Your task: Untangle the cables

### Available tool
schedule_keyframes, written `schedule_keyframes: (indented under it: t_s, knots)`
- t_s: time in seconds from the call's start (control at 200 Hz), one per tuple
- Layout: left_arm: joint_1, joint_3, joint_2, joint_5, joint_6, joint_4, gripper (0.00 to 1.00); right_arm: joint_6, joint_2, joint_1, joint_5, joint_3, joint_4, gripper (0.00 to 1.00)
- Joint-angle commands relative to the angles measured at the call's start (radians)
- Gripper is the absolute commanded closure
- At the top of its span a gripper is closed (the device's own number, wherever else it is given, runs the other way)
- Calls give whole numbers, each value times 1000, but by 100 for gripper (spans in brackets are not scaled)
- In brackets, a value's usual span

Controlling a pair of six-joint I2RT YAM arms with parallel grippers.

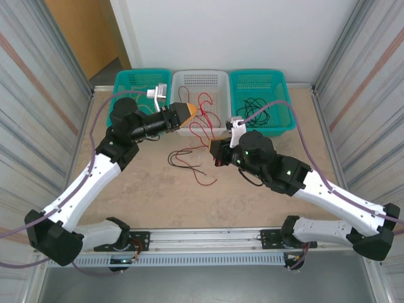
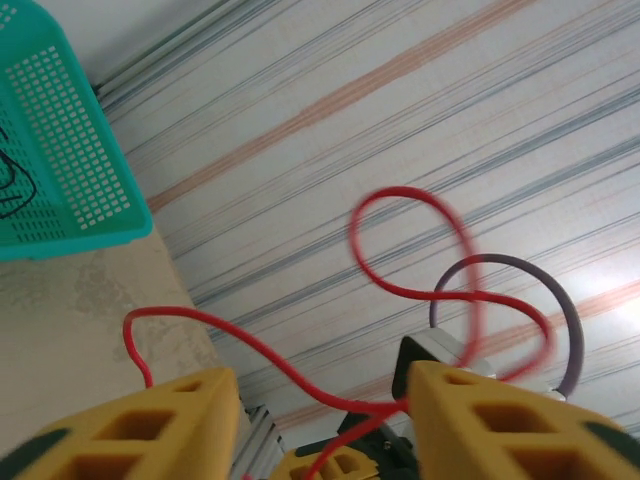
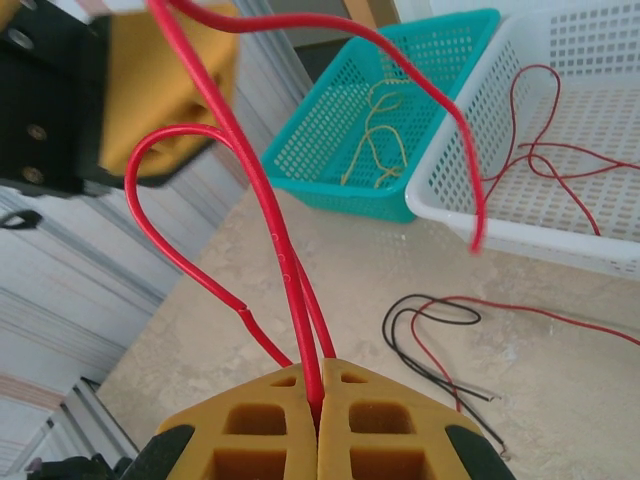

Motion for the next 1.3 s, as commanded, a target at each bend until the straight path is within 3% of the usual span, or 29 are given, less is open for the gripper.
schedule_keyframes:
  t_s: [0.0,0.19,0.301,0.997,1.298]
  knots:
    - [11,-1,4,-3,19,14,40,13,-22,0,42,50,13,100]
    - [23,8,6,-40,104,-84,19,-5,24,-7,86,150,-59,100]
    - [26,15,-6,-72,169,-173,14,-10,31,-15,99,187,-76,100]
    - [26,-119,-148,-74,219,-140,10,18,-6,-191,-51,247,-86,100]
    - [26,-128,-122,-2,194,-31,22,49,55,-216,-158,262,-33,100]
